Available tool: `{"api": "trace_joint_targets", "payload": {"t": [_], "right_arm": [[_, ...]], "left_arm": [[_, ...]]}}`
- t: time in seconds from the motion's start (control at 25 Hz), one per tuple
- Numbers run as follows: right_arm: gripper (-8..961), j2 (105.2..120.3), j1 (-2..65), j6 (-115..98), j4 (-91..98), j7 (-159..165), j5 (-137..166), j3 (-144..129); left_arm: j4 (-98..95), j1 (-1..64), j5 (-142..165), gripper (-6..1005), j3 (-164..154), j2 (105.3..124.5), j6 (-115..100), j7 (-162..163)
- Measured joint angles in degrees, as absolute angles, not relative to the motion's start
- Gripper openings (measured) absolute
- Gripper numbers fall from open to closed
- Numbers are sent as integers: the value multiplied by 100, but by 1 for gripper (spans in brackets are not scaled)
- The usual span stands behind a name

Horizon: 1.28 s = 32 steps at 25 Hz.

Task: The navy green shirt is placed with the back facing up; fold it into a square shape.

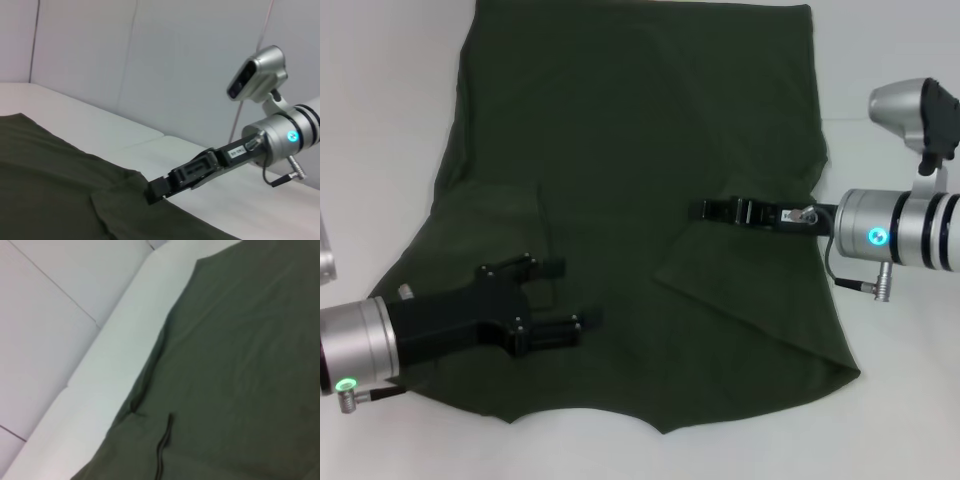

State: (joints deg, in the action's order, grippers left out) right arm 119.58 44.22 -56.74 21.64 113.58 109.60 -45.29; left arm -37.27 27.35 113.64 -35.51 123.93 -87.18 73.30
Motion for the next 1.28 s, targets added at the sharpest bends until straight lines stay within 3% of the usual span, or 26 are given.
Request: {"api": "trace_joint_targets", "payload": {"t": [0.4,0.6,0.84,1.28], "right_arm": [[633,11953,4055,-6505,2583,10868,10611,-4505],[859,11953,3929,-6598,2540,10747,10450,-4500],[922,11975,3906,-6576,2512,10682,10366,-4483],[919,11988,3962,-6452,2430,10578,10186,-4472]], "left_arm": [[-4078,2466,11397,917,-3068,12375,-8781,8048],[-4448,2122,11435,916,-2838,12397,-8534,8586],[-4673,1901,11832,916,-2233,12389,-8460,8757],[-5009,1569,12207,916,-1911,12413,-8429,8594]]}}
